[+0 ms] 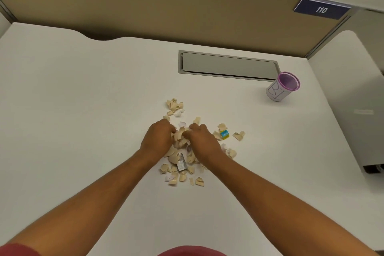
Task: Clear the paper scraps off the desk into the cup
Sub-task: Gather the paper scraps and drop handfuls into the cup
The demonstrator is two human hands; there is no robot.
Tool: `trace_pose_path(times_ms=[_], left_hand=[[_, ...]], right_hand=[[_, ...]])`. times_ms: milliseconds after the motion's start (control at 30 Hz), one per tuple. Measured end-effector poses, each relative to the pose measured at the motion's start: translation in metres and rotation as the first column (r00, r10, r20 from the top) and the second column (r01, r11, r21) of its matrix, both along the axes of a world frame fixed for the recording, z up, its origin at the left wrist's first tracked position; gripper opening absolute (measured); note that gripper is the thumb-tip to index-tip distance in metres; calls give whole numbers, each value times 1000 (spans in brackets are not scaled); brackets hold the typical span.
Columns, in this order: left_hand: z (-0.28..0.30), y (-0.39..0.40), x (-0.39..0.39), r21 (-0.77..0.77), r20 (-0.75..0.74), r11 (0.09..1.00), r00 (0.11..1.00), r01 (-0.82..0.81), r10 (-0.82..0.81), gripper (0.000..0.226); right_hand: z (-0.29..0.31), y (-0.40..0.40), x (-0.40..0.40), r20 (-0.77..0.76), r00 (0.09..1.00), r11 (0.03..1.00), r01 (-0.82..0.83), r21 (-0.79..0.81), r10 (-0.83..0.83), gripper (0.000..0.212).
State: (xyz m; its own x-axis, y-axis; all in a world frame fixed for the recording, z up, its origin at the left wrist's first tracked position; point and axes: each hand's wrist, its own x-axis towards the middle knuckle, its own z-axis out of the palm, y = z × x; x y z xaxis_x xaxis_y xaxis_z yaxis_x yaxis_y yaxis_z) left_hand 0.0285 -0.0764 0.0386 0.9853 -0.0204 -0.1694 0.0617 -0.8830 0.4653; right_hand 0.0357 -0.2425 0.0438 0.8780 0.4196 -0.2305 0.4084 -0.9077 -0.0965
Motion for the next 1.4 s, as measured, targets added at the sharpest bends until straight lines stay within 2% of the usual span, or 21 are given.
trace_pose_path(times_ms=[100,167,200,233,300,367,400,433,567,667,767,867,967,1033,1100,1133,1200,1267,1333,1400], left_hand=[[2,-1,-3,-146,1,982,993,-115,117,16],[4,-3,-4,-279,-39,939,979,-202,199,18],[5,-4,-4,-342,-60,907,969,-246,241,17],[7,-7,-4,-397,-82,871,957,-289,280,16],[11,-14,-3,-495,-135,794,934,-354,332,15],[17,-25,-3,-581,-189,713,917,-393,352,16],[20,-32,-2,-610,-210,679,910,-408,358,17],[23,-40,0,-641,-233,642,904,-421,360,17],[39,-78,14,-774,-355,422,875,-473,330,11],[51,-111,30,-813,-385,332,870,-478,310,12],[60,-146,48,-838,-398,279,875,-470,276,12],[66,-183,70,-847,-394,268,880,-460,266,15],[72,-219,90,-855,-385,268,890,-444,246,15],[77,-241,104,-842,-388,304,892,-446,234,17],[82,-261,117,-843,-394,298,891,-448,224,18],[84,-270,124,-853,-397,268,890,-448,224,19],[87,-285,136,-861,-399,237,887,-450,233,21],[86,-296,144,-862,-397,235,886,-450,241,20],[83,-303,148,-857,-399,240,882,-456,251,17],[79,-305,148,-849,-399,255,878,-462,264,13]], right_hand=[[-3,-7,0,-16,999,995,51,87,-50,31],[-4,-14,5,-94,979,949,200,245,-182,30],[-3,-19,7,-161,947,884,318,343,-278,30],[-2,-25,10,-244,897,787,441,432,-369,30],[2,-40,14,-457,756,524,655,545,-469,26],[9,-55,18,-690,596,239,801,550,-411,22],[13,-63,20,-761,543,140,836,531,-355,20],[16,-71,22,-798,515,84,852,517,-314,19],[28,-103,32,-858,476,-47,869,493,-193,16],[37,-132,43,-878,450,-118,875,470,-165,19],[50,-169,59,-890,445,-192,869,456,-99,22],[68,-214,82,-889,448,-226,860,458,-95,32],[86,-261,113,-843,519,-246,806,538,-143,41],[98,-293,139,-795,560,-228,763,605,-233,41],[107,-322,169,-710,592,-109,734,670,-381,37],[109,-335,184,-635,613,2,720,694,-470,33],[108,-351,212,-407,678,283,668,688,-612,25],[101,-357,234,-183,762,540,586,604,-621,23],[93,-353,248,-71,827,716,522,463,-557,29],[86,-347,257,-55,878,831,470,297,-476,41]])
